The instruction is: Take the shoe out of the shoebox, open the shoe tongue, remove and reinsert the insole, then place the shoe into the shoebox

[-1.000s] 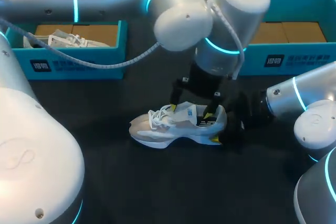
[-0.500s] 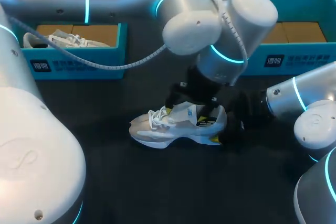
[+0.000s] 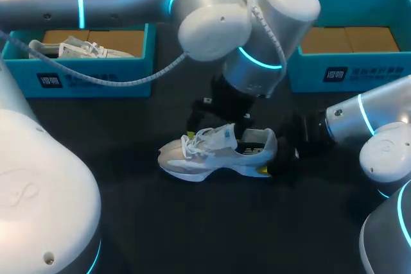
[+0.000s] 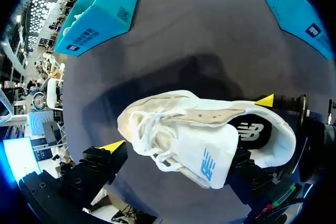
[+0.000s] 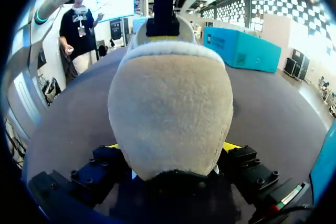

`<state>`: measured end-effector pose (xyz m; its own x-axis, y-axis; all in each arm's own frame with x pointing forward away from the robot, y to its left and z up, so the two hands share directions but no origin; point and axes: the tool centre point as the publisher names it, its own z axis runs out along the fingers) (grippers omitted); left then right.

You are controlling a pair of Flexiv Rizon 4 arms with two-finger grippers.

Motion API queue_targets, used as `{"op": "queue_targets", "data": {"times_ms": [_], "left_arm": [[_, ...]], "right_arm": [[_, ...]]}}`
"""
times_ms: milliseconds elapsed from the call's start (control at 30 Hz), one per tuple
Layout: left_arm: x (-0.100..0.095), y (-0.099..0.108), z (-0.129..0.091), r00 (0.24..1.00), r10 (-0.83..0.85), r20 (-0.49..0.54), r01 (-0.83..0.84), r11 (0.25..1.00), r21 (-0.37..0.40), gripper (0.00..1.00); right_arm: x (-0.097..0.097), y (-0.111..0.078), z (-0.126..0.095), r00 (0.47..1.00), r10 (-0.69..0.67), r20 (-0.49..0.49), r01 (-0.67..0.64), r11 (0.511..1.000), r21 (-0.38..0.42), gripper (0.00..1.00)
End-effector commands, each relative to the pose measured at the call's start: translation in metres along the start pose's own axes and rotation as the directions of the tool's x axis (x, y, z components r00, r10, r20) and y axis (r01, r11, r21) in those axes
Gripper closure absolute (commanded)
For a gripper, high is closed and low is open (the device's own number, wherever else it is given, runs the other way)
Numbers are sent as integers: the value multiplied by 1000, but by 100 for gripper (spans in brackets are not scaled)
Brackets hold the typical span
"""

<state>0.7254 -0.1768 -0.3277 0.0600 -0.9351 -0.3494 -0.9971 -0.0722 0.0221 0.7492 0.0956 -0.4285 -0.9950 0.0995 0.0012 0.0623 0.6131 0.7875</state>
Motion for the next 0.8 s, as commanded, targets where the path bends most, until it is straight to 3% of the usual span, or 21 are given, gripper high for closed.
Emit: {"op": "queue_targets", "data": {"times_ms": [33, 167, 200, 233, 567, 800], "left_arm": [[-23, 2, -2, 996, -6, -84, 5, 1000, -13, 17], [-27, 3, -2, 994, 0, -107, -4, 999, -41, 29], [-28, 3, -3, 993, 1, -117, -6, 999, -47, 45], [-29, 3, -3, 992, 1, -125, -8, 999, -54, 53], [-40, -2, -5, 983, -13, -183, -5, 995, -101, 100], [-52, -7, -5, 973, -19, -231, -12, 992, -129, 100]], "right_arm": [[1, -1, 6, 1000, 1, 1, -1, 1000, 6, 100], [1, -1, 6, 1000, 1, 1, -1, 1000, 6, 100], [1, -1, 6, 1000, 1, 1, -1, 1000, 6, 100], [1, -1, 6, 1000, 1, 1, -1, 1000, 6, 100], [1, -1, 6, 1000, 1, 1, -1, 1000, 6, 100], [1, -1, 6, 1000, 1, 1, -1, 1000, 6, 100]]}}
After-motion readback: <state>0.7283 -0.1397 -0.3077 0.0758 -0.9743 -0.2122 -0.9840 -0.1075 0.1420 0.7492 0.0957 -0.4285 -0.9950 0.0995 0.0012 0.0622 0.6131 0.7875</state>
